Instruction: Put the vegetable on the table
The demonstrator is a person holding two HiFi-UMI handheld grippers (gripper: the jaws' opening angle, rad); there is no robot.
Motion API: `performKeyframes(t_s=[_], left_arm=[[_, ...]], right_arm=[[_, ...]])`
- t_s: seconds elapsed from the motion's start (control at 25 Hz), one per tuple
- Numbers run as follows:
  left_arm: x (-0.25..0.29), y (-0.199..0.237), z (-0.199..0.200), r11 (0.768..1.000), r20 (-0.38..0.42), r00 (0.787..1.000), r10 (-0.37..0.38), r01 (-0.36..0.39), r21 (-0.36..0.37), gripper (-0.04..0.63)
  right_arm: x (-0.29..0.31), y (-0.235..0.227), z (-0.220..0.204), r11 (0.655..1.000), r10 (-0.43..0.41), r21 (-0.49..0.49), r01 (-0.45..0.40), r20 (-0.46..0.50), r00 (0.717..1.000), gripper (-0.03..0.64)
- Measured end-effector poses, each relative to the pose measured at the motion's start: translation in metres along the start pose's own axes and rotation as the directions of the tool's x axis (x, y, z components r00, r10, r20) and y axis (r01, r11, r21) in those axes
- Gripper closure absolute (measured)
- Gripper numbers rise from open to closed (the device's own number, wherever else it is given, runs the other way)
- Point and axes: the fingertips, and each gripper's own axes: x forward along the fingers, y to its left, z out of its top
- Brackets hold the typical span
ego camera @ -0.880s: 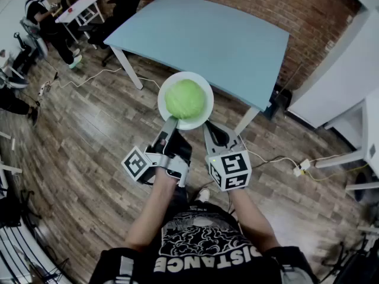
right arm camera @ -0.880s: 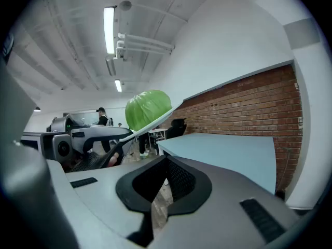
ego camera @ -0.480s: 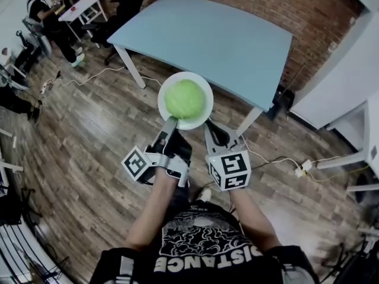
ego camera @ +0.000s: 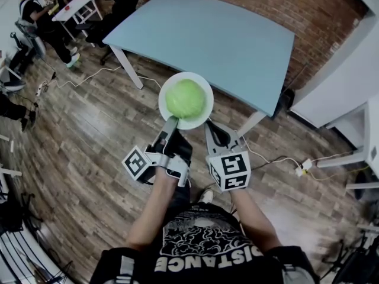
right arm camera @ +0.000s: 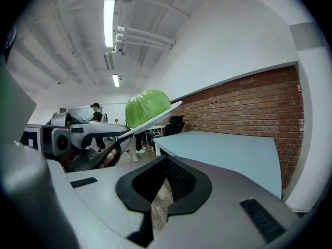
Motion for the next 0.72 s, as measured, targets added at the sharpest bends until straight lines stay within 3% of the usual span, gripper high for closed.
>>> performKeyframes(t_s=[0.72], left_arm=[[0.07, 0.012, 0.099, 1.0, 0.018, 1.0, -0.006, 0.007, -0.022, 0.584]], right_arm=[[0.119, -0.002, 0.027, 0.999, 0.021, -0.037, -0.022, -0.024, 1.0, 0.609]])
